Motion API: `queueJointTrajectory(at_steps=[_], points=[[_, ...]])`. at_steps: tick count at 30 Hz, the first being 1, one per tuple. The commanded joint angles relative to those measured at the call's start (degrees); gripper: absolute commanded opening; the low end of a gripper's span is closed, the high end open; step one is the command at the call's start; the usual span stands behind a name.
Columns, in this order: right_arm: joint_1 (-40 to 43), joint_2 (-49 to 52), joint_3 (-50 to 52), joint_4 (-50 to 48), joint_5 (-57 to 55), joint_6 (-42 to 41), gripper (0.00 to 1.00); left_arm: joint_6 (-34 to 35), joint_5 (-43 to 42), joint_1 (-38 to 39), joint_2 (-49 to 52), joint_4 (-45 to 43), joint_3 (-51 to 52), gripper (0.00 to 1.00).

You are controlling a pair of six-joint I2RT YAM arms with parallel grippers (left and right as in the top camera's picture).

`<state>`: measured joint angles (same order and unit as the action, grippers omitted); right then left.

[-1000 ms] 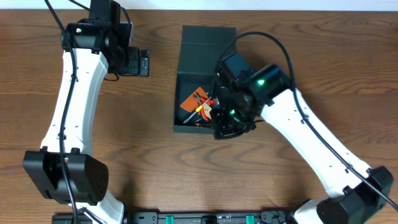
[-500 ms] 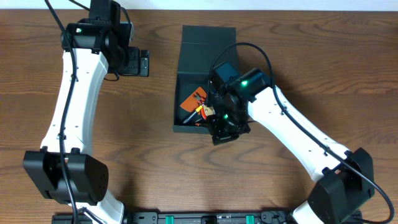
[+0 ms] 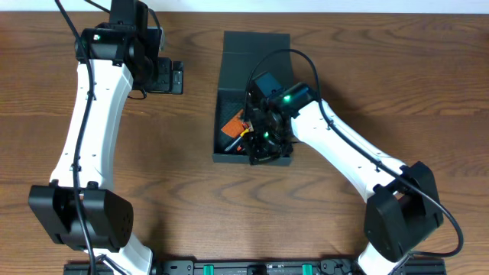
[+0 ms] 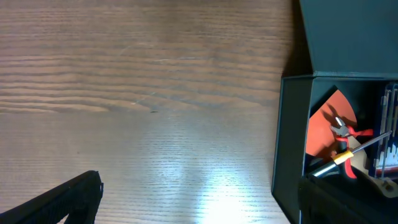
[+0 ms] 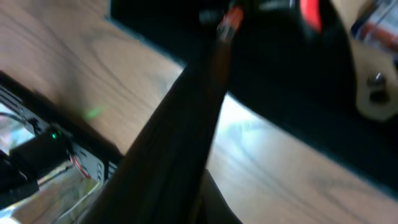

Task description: Pack container

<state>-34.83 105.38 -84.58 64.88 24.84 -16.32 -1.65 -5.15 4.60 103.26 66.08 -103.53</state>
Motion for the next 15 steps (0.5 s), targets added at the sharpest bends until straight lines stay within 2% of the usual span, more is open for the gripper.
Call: queueJointTrajectory(at_steps=[1, 9, 15], points=[[3.06, 0.02, 0.0, -1.05, -1.01, -1.29, 0.01, 0.26, 0.55, -0.2, -0.2, 0.33, -0.7, 0.99], [7.19, 0.07, 0.0, -6.16, -3.02, -1.22, 0.01, 0.26, 0.55, -0.2, -0.2, 0.31, -0.7, 0.99], [6.16, 0.02, -0.26, -4.85, -1.55, -0.74, 0.01, 0.26, 0.5, -0.2, -0.2, 0.79, -0.68, 0.99]])
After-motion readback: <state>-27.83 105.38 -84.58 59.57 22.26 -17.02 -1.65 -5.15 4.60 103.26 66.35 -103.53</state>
